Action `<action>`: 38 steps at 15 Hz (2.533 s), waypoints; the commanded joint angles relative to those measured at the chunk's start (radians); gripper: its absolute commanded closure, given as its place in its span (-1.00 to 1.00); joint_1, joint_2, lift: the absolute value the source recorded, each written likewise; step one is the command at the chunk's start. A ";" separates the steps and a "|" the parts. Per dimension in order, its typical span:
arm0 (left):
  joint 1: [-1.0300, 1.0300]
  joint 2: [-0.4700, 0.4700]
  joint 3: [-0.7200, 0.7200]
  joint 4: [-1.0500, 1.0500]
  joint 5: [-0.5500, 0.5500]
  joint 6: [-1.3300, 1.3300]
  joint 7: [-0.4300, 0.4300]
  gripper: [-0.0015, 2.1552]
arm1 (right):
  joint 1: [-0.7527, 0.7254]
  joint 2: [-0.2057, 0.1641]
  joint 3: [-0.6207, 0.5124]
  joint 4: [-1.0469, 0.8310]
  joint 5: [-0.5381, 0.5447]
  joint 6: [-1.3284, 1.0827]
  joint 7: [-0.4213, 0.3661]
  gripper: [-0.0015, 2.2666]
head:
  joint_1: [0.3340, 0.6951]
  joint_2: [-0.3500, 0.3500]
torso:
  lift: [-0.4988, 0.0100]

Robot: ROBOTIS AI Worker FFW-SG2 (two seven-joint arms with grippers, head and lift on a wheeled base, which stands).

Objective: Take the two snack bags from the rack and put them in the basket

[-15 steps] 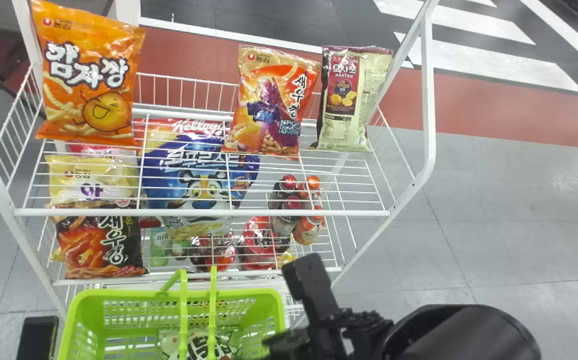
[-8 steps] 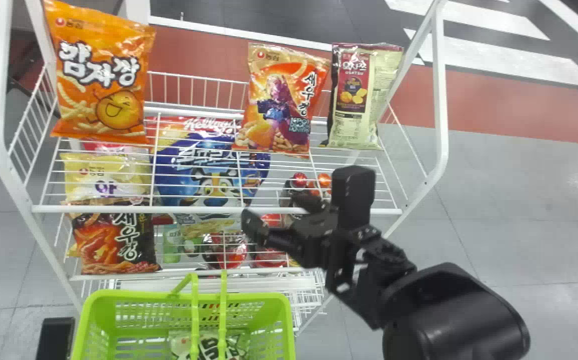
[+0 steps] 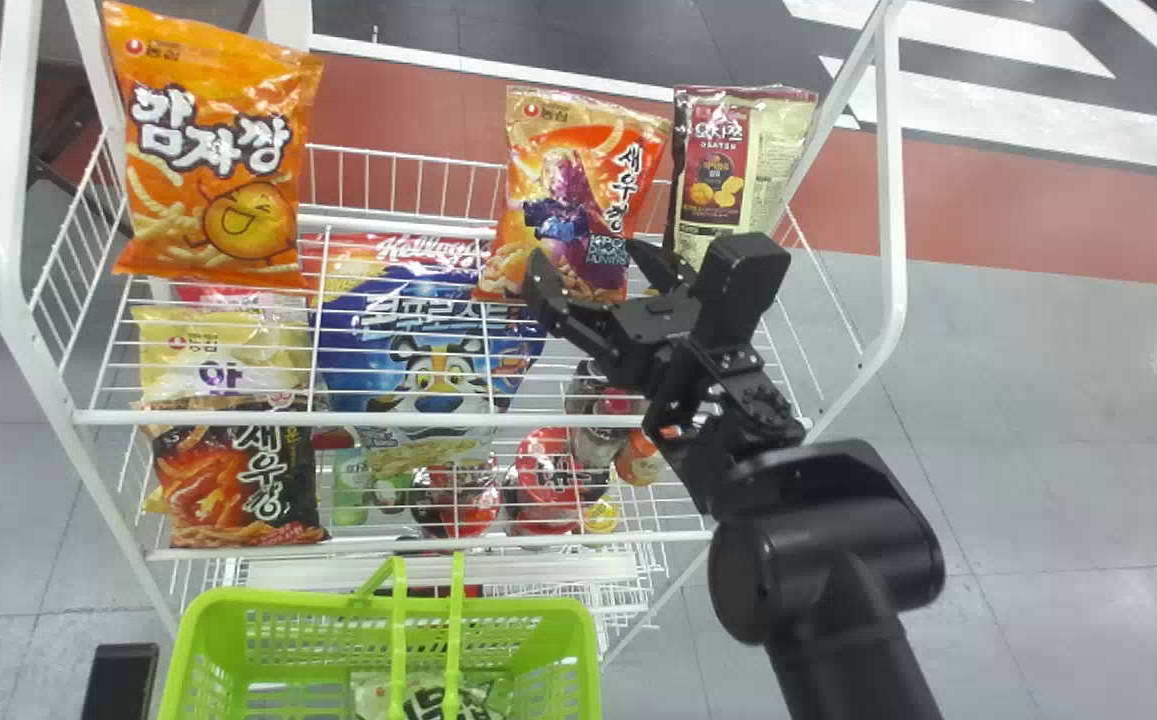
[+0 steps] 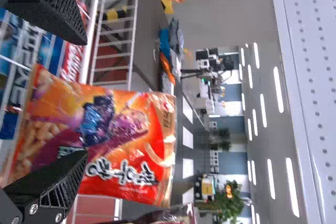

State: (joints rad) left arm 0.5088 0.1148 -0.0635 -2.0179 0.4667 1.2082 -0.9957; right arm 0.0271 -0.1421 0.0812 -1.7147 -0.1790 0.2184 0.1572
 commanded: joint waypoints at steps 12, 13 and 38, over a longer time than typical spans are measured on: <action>0.025 0.014 0.033 -0.019 0.000 0.003 -0.027 0.98 | -0.334 0.085 0.026 0.489 0.081 -0.087 -0.110 -0.83 | 1.00 -0.70 | 0.92; 0.023 0.014 0.033 -0.015 0.000 0.000 -0.027 0.98 | -0.340 0.085 0.025 0.489 0.078 -0.084 -0.105 -0.55 | 1.00 -0.69 | 0.92; 0.014 0.013 0.022 -0.022 0.000 0.003 -0.001 0.98 | 0.359 -0.218 -0.127 -0.703 -0.298 0.557 -0.177 0.98 | 1.00 -0.96 | 0.92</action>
State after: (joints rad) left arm 0.5285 0.1273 -0.0455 -2.0461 0.4649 1.2112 -0.9972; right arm 0.3144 -0.3293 -0.0005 -2.3204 -0.4205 0.6669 -0.0202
